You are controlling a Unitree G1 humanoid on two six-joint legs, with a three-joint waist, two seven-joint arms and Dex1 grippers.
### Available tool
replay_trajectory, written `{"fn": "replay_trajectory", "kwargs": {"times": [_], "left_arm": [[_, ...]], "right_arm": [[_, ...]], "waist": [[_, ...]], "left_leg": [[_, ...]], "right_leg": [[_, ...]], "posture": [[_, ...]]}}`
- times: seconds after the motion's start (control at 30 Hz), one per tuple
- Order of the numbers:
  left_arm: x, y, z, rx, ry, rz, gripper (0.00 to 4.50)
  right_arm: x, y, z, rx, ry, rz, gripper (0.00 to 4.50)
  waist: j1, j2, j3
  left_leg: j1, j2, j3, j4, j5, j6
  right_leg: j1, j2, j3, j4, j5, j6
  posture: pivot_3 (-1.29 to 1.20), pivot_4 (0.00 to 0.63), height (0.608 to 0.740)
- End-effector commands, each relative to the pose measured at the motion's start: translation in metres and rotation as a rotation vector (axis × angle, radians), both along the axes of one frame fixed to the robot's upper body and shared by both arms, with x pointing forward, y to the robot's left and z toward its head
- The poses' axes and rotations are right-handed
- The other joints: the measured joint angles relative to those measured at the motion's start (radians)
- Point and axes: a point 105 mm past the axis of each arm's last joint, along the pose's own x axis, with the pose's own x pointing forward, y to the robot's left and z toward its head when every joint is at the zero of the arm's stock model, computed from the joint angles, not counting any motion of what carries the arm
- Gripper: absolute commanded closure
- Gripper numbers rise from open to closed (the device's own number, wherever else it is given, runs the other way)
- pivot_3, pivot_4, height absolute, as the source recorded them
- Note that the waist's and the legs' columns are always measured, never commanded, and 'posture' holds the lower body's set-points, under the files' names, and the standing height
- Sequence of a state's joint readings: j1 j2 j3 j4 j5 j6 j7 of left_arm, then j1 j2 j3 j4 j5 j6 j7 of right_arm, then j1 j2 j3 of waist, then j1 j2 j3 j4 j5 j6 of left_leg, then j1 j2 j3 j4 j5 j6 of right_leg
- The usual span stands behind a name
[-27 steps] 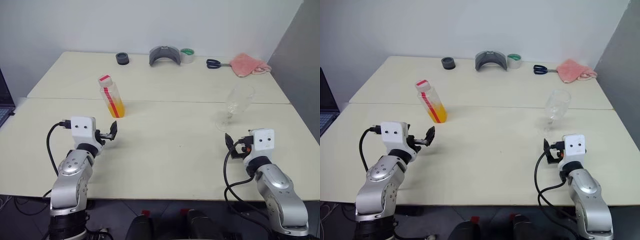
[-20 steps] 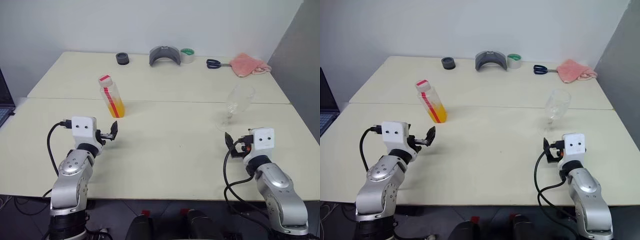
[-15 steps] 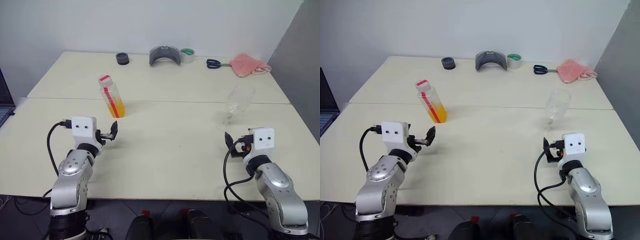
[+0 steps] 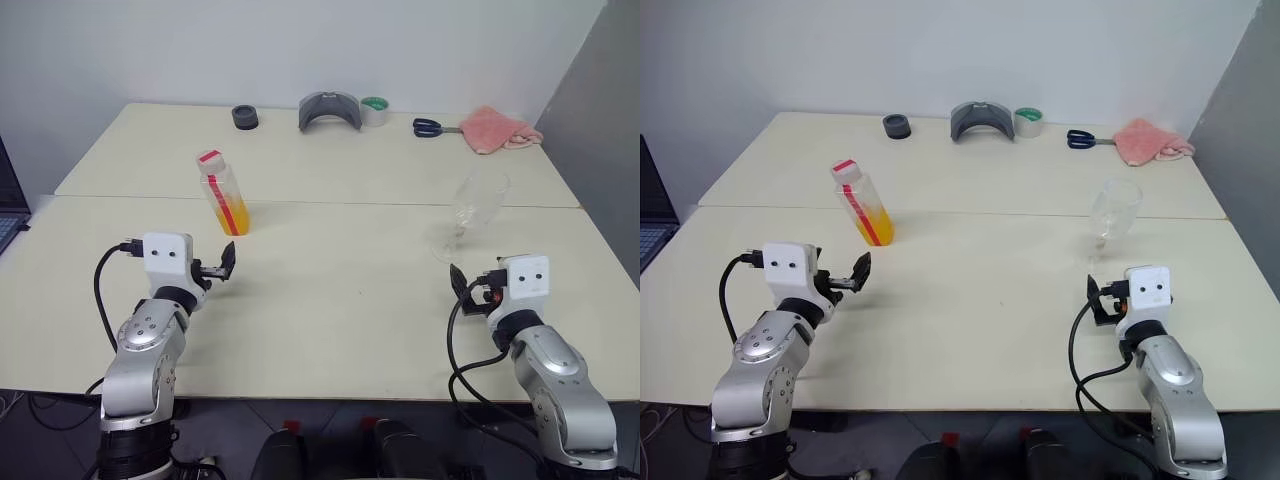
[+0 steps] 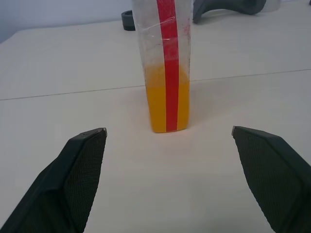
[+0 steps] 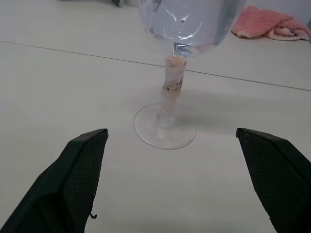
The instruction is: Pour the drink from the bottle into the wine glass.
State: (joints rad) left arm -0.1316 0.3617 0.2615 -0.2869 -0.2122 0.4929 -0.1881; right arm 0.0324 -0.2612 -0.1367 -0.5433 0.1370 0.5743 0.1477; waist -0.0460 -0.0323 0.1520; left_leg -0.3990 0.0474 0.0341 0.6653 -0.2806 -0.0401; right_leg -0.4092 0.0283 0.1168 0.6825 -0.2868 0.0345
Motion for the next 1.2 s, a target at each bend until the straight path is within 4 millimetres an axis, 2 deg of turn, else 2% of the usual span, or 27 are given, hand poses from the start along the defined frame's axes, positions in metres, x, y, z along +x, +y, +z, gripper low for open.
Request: {"fn": "replay_trajectory", "kwargs": {"times": [0.03,0.53,0.67,0.9,1.03,1.2], "left_arm": [[0.001,-0.003,0.015,0.011,-0.062,-0.015,0.04],[0.004,-0.002,0.015,0.027,-0.062,0.008,0.04],[0.009,0.003,0.016,0.044,-0.065,0.034,0.04],[0.020,0.007,0.021,0.052,-0.083,0.059,0.04],[0.028,0.004,0.025,0.049,-0.096,0.056,0.04],[0.037,-0.003,0.026,0.050,-0.099,0.021,0.04]], "right_arm": [[-0.002,-0.004,0.017,-0.017,-0.065,-0.014,0.00],[-0.003,-0.001,0.016,-0.027,-0.055,0.017,0.00],[-0.006,0.021,0.028,0.025,-0.038,0.269,0.00],[-0.014,0.041,0.057,0.005,-0.022,0.616,0.00],[-0.015,0.056,0.071,0.018,-0.044,0.719,0.00],[-0.018,0.068,0.072,0.026,-0.045,0.781,0.00]], "waist": [[0.000,0.000,0.000],[0.000,0.000,0.000],[0.000,0.000,0.000],[0.002,0.000,0.000],[0.003,0.000,0.000],[0.009,0.000,0.000]], "left_leg": [[0.000,0.000,0.000,0.000,0.000,0.000],[0.000,0.000,0.000,0.000,0.000,0.000],[0.000,0.000,0.000,0.000,0.000,0.000],[0.001,-0.001,-0.002,0.001,0.000,0.000],[0.001,-0.002,-0.003,0.002,0.000,0.000],[0.000,-0.001,-0.003,0.002,0.000,0.000]], "right_leg": [[0.000,0.000,0.000,0.000,0.000,0.000],[0.000,0.000,0.000,0.000,0.000,0.000],[0.000,0.000,0.000,0.000,0.000,0.000],[0.003,0.000,-0.003,-0.001,0.000,0.000],[0.003,0.000,-0.003,-0.001,0.000,0.000],[0.003,0.000,-0.003,-0.001,0.000,0.000]], "posture": [[0.00,0.150,0.740],[0.00,0.150,0.740],[0.00,0.150,0.740],[0.00,0.150,0.740],[0.00,0.150,0.740],[0.00,0.150,0.740]]}}
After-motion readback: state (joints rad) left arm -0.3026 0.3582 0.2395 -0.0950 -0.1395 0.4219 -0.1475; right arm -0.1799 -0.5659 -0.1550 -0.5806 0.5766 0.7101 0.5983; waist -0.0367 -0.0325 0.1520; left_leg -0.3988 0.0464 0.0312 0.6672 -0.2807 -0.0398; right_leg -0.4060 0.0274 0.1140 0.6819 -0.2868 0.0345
